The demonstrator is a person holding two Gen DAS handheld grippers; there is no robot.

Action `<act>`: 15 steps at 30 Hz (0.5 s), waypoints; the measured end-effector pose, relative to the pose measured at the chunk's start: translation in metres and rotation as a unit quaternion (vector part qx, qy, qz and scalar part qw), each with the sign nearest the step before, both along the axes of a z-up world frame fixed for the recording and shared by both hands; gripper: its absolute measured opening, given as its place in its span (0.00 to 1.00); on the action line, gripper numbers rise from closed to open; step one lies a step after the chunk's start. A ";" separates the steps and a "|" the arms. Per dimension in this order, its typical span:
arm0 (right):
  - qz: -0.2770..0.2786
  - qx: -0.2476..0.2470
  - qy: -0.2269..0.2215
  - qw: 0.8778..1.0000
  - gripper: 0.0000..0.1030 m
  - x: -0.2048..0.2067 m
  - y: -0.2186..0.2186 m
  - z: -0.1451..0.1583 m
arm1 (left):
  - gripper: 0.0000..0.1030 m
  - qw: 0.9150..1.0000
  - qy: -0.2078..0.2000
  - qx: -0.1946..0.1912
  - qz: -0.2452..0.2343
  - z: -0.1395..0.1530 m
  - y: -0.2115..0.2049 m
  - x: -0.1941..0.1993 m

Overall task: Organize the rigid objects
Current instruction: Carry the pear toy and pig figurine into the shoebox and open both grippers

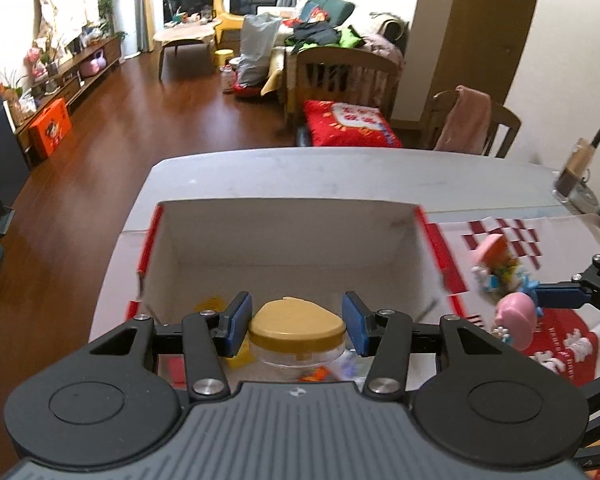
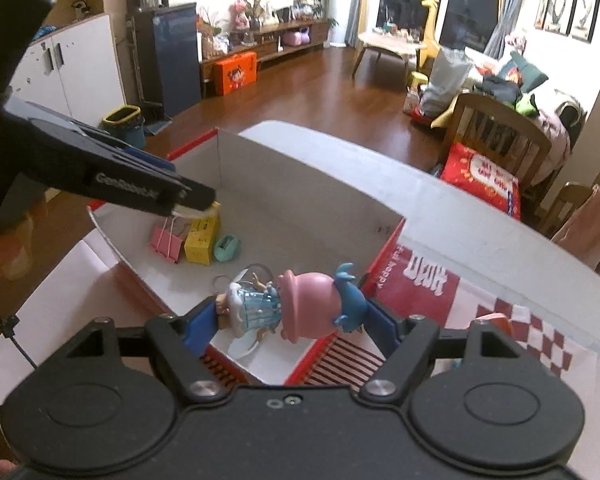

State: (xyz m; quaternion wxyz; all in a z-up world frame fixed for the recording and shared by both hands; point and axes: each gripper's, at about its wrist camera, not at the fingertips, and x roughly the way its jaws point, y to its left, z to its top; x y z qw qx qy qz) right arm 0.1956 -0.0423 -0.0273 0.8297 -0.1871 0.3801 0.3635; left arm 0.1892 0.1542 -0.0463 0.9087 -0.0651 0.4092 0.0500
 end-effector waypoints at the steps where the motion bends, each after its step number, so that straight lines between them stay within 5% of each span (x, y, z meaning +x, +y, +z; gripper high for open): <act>1: 0.000 -0.003 0.001 1.000 0.75 0.002 0.005 -0.003 | 0.47 1.000 0.004 -0.001 0.004 -0.003 0.005 0.003; 15: -0.039 -0.036 0.034 0.998 0.75 0.063 0.065 -0.053 | 0.47 0.999 0.031 0.000 0.022 -0.047 0.049 0.052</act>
